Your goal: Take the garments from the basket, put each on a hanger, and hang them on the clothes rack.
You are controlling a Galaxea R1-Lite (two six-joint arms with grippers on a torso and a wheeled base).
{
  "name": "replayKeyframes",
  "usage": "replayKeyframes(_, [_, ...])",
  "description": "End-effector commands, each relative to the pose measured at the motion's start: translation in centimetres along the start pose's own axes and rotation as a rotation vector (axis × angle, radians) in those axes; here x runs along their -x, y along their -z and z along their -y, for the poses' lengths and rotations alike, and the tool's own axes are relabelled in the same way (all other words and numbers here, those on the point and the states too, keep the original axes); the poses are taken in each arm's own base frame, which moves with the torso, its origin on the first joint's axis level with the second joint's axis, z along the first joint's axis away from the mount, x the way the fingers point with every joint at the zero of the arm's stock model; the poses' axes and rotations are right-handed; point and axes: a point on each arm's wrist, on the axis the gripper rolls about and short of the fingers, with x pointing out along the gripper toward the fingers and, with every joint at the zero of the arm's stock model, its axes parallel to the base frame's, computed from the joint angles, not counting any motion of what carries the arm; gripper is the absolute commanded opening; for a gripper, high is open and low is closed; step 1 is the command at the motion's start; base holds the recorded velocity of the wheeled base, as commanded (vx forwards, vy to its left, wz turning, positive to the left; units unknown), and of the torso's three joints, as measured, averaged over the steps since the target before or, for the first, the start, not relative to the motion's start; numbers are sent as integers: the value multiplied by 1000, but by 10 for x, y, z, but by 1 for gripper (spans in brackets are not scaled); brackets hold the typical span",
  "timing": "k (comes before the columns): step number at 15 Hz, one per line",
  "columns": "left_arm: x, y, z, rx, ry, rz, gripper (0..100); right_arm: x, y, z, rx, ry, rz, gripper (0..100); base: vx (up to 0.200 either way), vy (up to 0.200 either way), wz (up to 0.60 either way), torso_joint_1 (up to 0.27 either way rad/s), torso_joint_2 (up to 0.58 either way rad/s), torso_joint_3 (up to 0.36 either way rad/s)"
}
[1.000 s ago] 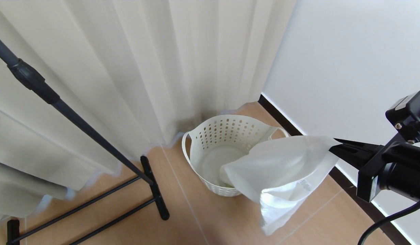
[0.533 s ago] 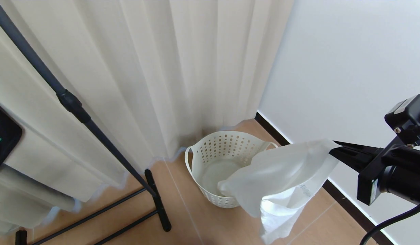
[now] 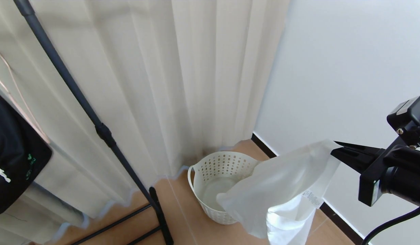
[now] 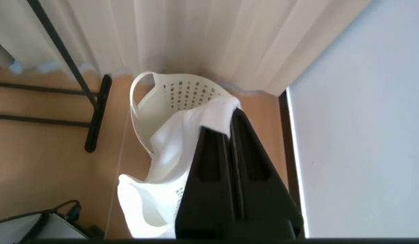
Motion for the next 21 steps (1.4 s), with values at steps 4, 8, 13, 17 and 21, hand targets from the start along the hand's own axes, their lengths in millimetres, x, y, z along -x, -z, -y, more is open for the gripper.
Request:
replayKeyframes(4, [0, 0, 1, -18, 47, -4, 100, 2, 0, 0, 1, 1, 4, 0, 0, 0, 0, 198, -526, -124])
replayKeyframes(8, [0, 0, 1, -17, 44, -3, 100, 2, 1, 0, 2, 1, 1, 0, 0, 0, 0, 224, -559, -139])
replayKeyframes(13, [0, 0, 1, -17, 46, -4, 100, 2, 1, 0, 3, 1, 2, 0, 0, 0, 0, 241, -566, -174])
replayKeyframes(17, [0, 0, 1, -17, 44, -1, 100, 3, 1, 0, 3, 1, 4, 0, 0, 0, 0, 183, -395, -215])
replayKeyframes(21, [0, 0, 1, -16, 43, -1, 100, 4, 0, 1, 1, 2, 10, 0, 0, 0, 0, 172, -369, -205])
